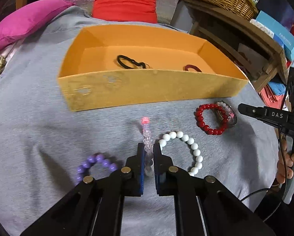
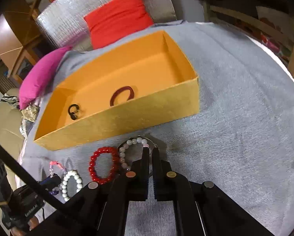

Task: Organize jewelry
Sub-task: 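Grasp the pink-and-clear bead bracelet with left tool while right tool grasps the red bead bracelet, then lift both bracelets and carry them over the orange box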

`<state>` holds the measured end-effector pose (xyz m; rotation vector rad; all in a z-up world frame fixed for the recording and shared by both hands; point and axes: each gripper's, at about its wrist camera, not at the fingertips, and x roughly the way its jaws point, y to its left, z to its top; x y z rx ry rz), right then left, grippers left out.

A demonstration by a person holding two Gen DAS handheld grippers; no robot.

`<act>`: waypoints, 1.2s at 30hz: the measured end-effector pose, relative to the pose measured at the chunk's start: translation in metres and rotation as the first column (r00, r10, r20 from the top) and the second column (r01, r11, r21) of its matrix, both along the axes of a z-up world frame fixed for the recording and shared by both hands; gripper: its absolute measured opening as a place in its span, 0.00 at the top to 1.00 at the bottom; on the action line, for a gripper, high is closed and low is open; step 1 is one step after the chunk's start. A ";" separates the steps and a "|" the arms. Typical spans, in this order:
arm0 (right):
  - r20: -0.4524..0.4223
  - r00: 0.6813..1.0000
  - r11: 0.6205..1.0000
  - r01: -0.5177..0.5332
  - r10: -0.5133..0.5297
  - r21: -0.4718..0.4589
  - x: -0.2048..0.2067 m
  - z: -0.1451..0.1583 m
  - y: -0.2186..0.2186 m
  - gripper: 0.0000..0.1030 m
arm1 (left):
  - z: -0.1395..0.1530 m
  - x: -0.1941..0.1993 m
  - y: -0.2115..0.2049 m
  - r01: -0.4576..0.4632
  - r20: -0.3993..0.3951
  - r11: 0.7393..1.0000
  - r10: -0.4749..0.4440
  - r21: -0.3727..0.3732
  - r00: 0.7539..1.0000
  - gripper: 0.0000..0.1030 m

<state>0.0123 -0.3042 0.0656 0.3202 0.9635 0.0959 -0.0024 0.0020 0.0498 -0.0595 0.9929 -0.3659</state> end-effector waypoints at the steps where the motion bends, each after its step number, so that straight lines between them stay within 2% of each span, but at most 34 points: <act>1: 0.005 1.000 1.000 0.001 -0.001 0.003 -0.003 0.002 -0.002 0.97 | 0.002 0.000 0.002 0.001 0.003 1.000 -0.001 -0.005 1.000 0.92; 6: 0.004 0.998 0.997 -0.058 0.058 0.051 -0.007 0.006 -0.004 0.93 | 0.010 -0.002 0.018 -0.008 0.027 1.000 0.008 -0.021 1.000 0.92; 10: -0.048 0.985 0.972 -0.155 0.166 0.174 -0.001 -0.001 0.018 0.92 | 0.016 -0.002 0.024 -0.014 0.041 0.999 0.015 -0.034 0.999 0.92; 12: -0.103 0.976 0.963 -0.164 0.190 0.216 0.002 -0.011 0.029 0.84 | 0.015 -0.001 0.023 -0.009 0.039 0.999 0.010 -0.031 0.999 0.92; 13: -0.123 0.974 0.960 -0.159 0.191 0.232 0.004 -0.016 0.031 0.78 | 0.015 -0.002 0.022 -0.007 0.034 1.000 0.008 -0.027 0.999 0.92; 14: -0.139 0.973 0.956 -0.147 0.186 0.253 0.006 -0.020 0.032 0.77 | 0.013 -0.001 0.022 -0.005 0.026 1.000 0.005 -0.027 1.000 0.92; 18: -0.175 0.977 0.950 -0.060 0.118 0.305 0.014 -0.030 0.028 0.77 | 0.010 0.004 0.031 -0.015 -0.002 0.999 0.015 -0.046 1.000 0.91; 21: -0.192 0.978 0.930 -0.007 0.084 0.368 0.015 -0.037 0.026 0.76 | 0.009 0.005 0.035 -0.022 -0.004 0.999 0.021 -0.028 1.000 0.89; 22: -0.194 0.978 0.924 0.005 0.075 0.382 0.017 -0.039 0.025 0.76 | 0.008 0.006 0.034 -0.009 -0.008 0.999 0.009 -0.034 1.000 0.80; 23: -0.197 0.978 0.917 0.020 0.064 0.399 0.018 -0.041 0.024 0.76 | 0.007 0.007 0.031 0.014 -0.016 0.999 -0.014 -0.039 1.000 0.66; 25: -0.192 0.980 0.908 0.041 0.043 0.417 0.020 -0.043 0.024 0.76 | 0.005 0.010 0.026 0.027 -0.009 1.000 -0.027 -0.011 1.000 0.51; 27: -0.182 0.983 0.908 0.049 0.031 0.416 0.020 -0.043 0.023 0.76 | 0.002 0.013 0.020 0.038 0.003 0.999 -0.038 0.021 0.999 0.51; 28: -0.176 0.984 0.912 0.046 0.030 0.409 0.020 -0.042 0.024 0.77 | 0.000 0.016 0.018 0.044 0.001 0.998 -0.044 0.034 0.999 0.51; 30: -0.163 0.986 0.929 0.037 0.025 0.368 0.020 -0.040 0.028 0.87 | -0.007 0.025 0.017 0.038 -0.016 0.998 -0.037 0.047 0.999 0.51; 31: -0.159 0.987 0.936 0.033 0.025 0.350 0.022 -0.039 0.033 0.90 | -0.010 0.027 0.017 0.033 -0.026 0.998 -0.031 0.051 0.999 0.55; 32: -0.150 0.988 0.941 0.026 0.026 0.336 0.022 -0.038 0.035 0.90 | -0.014 0.030 0.016 0.026 -0.033 0.998 -0.024 0.057 0.999 0.65; 33: -0.139 0.990 0.945 0.016 0.031 0.326 0.022 -0.036 0.037 0.90 | -0.015 0.031 0.015 0.020 -0.020 0.997 -0.019 0.077 1.000 0.68; 35: -0.107 0.993 0.951 -0.010 0.045 0.308 0.022 -0.030 0.040 0.90 | -0.013 0.028 0.010 0.038 0.002 0.995 -0.039 0.097 0.999 0.89; 36: -0.085 0.995 0.953 -0.027 0.056 0.303 0.021 -0.026 0.041 0.90 | -0.013 0.027 0.008 0.049 -0.001 0.995 -0.049 0.090 0.999 0.91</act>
